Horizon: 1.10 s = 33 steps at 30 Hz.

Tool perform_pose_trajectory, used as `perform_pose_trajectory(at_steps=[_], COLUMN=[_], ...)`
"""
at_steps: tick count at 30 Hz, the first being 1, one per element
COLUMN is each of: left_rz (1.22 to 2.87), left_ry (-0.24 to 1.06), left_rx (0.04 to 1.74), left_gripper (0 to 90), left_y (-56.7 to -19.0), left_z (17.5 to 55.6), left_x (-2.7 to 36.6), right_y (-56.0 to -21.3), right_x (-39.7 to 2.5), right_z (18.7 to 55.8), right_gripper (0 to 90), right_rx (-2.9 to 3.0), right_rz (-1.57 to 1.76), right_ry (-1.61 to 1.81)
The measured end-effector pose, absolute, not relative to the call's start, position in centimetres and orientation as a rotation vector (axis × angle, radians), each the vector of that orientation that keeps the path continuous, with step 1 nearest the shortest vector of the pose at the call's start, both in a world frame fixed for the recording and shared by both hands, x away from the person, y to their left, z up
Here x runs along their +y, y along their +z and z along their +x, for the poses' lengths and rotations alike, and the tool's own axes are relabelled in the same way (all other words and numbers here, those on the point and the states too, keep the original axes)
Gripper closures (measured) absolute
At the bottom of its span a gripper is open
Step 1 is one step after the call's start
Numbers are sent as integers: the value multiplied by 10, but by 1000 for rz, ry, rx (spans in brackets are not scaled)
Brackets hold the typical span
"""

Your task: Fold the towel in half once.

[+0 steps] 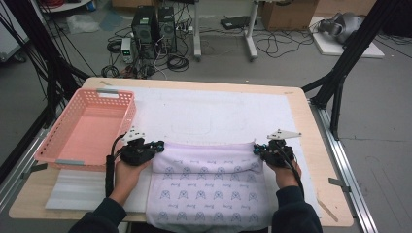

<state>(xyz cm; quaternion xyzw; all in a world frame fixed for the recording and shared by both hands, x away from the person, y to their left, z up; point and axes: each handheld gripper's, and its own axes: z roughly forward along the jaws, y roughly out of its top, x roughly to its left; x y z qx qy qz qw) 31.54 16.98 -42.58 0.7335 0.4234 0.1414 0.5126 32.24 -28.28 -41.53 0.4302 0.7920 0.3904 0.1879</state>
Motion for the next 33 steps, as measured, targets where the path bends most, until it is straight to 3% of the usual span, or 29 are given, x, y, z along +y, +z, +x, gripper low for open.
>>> perform_pose_trajectory(at_steps=[12,24,27,30,33], left_rz=[1698,1765,1727,1663,1629], left_ry=[291,194,139,171,194], left_rx=[964,1015,1029,1006,1003], left_gripper=[844,811,729,571,532], left_y=[-419,-439,-439,-435,-434], left_z=[262,222,219,221,225], left_x=[181,186,192,197,203], right_y=[-407,-421,-422,-418,-415], right_x=[-296,-302,-305,-312,-317], right_z=[258,217,213,215,219], right_gripper=[869,859,711,582,578], right_rx=[2197,2374,2415,2326,2214], right_rz=[1102,1025,1026,1093,1131], right_ry=[1298,1274,1297,1395,1497])
